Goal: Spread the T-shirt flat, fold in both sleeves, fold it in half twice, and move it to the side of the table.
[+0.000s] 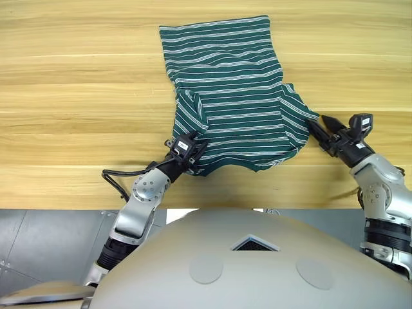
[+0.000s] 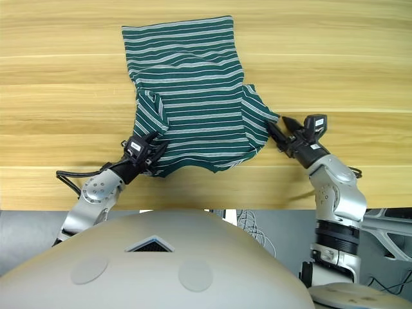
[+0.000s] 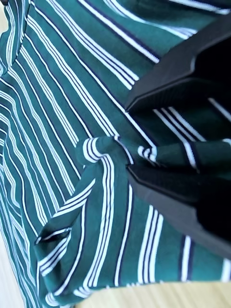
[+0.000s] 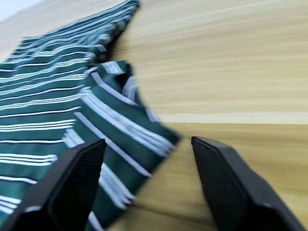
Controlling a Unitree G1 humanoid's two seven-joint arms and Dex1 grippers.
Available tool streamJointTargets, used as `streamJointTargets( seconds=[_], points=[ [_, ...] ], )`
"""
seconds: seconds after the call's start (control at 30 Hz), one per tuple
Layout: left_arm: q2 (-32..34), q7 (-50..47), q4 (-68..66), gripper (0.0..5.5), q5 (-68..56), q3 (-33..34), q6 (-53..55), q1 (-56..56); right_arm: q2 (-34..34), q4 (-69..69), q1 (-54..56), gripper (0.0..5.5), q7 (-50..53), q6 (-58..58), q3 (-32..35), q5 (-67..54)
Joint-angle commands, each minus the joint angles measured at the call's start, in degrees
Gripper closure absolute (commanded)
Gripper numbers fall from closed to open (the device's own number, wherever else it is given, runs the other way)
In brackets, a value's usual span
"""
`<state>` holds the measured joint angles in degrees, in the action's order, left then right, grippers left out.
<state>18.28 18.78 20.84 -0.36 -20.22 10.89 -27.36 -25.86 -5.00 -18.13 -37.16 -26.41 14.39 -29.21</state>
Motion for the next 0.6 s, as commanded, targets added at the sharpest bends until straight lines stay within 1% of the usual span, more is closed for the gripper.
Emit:
streamJointTargets(
  seconds=[0.03, 0.1, 0.33, 0.47, 0.5, 0.6],
  points=[
    [0.25, 0.33, -0.31, 3.60, 0.22, 0.02, 0.73, -0.86, -0.94, -0.66, -1.78, 2.85, -1.29, -1.23, -1.88, 0.92],
    [0.22, 0.41, 0.02, 3.60, 0.17, 0.27, 0.83, -1.00, -0.83, -0.70, -1.65, 3.14, -1.31, -0.92, -2.32, 1.14],
    [-0.12, 0.83, 0.17, 3.60, -0.14, 0.34, 1.18, -0.58, 0.65, 2.97, 2.28, 4.52, 2.20, 1.96, -2.40, 3.58],
    [-0.30, 0.87, -0.07, 3.60, 0.02, -0.02, 1.20, -0.34, 0.99, 1.19, 2.56, 5.30, 0.72, 3.87, -3.80, 3.75],
    [-0.38, 0.83, -0.06, 3.60, 0.07, -0.12, 1.25, -0.29, 0.83, 0.45, 2.44, 5.45, 0.09, 4.12, -4.00, 3.63],
    [-0.53, 0.73, 0.10, 3.60, 0.34, -0.55, 1.27, -0.46, -0.13, -1.89, 1.80, 5.49, -1.92, 5.64, -4.20, 3.71]
  ],
)
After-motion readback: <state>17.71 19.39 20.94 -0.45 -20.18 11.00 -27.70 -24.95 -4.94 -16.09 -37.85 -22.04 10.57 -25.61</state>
